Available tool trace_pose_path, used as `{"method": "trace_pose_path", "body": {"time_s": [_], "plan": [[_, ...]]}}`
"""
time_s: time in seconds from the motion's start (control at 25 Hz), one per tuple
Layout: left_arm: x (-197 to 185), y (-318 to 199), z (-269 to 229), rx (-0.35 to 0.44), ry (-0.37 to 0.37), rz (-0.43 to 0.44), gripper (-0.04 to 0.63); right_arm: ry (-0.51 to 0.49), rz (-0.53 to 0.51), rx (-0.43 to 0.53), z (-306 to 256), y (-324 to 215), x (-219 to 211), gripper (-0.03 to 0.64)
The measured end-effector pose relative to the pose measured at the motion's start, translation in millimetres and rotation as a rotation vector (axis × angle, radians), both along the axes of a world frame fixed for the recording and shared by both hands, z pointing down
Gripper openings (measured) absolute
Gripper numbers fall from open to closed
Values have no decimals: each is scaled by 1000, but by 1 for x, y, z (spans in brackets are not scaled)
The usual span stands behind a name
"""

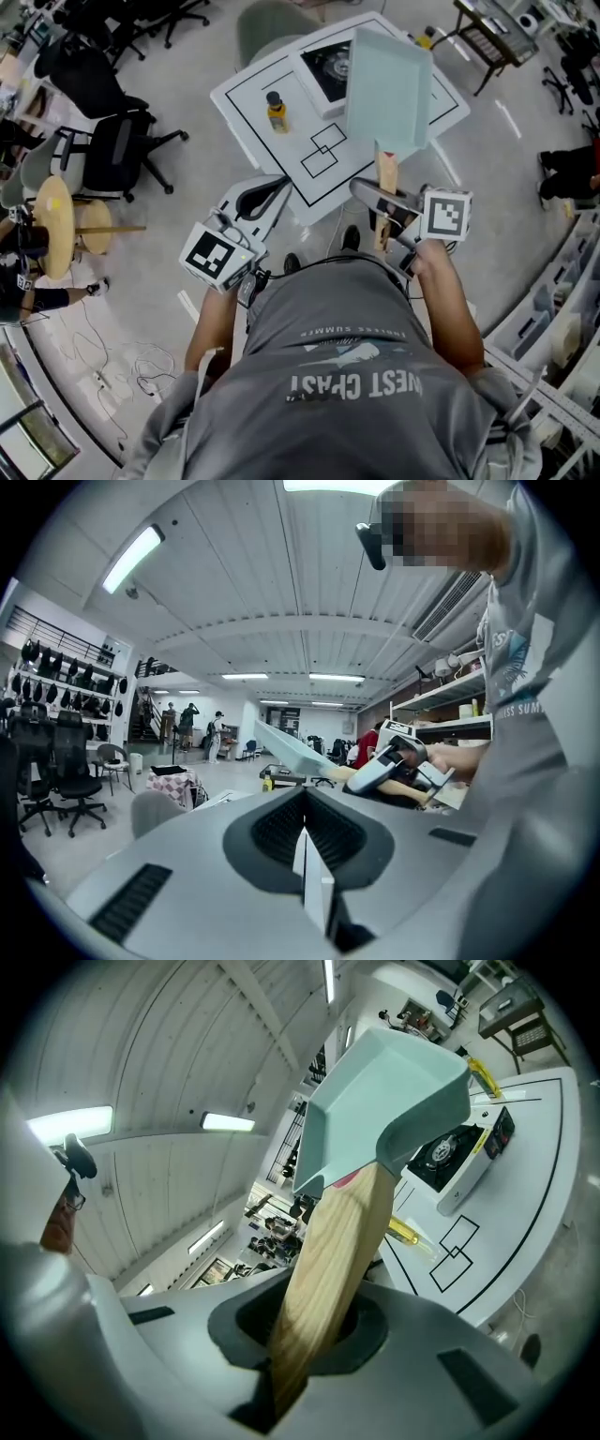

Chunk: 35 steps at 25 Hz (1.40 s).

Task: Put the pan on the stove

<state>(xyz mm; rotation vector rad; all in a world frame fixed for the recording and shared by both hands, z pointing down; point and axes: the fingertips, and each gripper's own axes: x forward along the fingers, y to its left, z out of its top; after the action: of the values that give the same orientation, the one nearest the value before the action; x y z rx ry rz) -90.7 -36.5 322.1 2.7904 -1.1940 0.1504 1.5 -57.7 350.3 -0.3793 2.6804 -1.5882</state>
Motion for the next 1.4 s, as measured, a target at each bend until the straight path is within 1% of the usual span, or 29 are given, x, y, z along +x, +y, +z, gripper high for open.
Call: {"method": "trace_pose_path", "body": {"time_s": [0.4, 0.6, 0.88, 1.16, 1.4], "plan": [[30, -36, 5, -16, -20, -111, -2, -11, -94, -14, 8, -54, 30, 32], [38, -46, 3, -16, -33, -190, -2, -15, -148, -20, 9, -76, 39, 32], [50, -49, 8, -40, -50, -279, -2, -23, -216, -27, 13, -100, 47, 32], [58, -51, 14, -58, -63, -328, -2, -36, -260, -29, 19, -114, 51, 32], [55, -59, 22, -71, -53, -320, -2, -26, -251, -38, 25, -125, 48, 33]]}}
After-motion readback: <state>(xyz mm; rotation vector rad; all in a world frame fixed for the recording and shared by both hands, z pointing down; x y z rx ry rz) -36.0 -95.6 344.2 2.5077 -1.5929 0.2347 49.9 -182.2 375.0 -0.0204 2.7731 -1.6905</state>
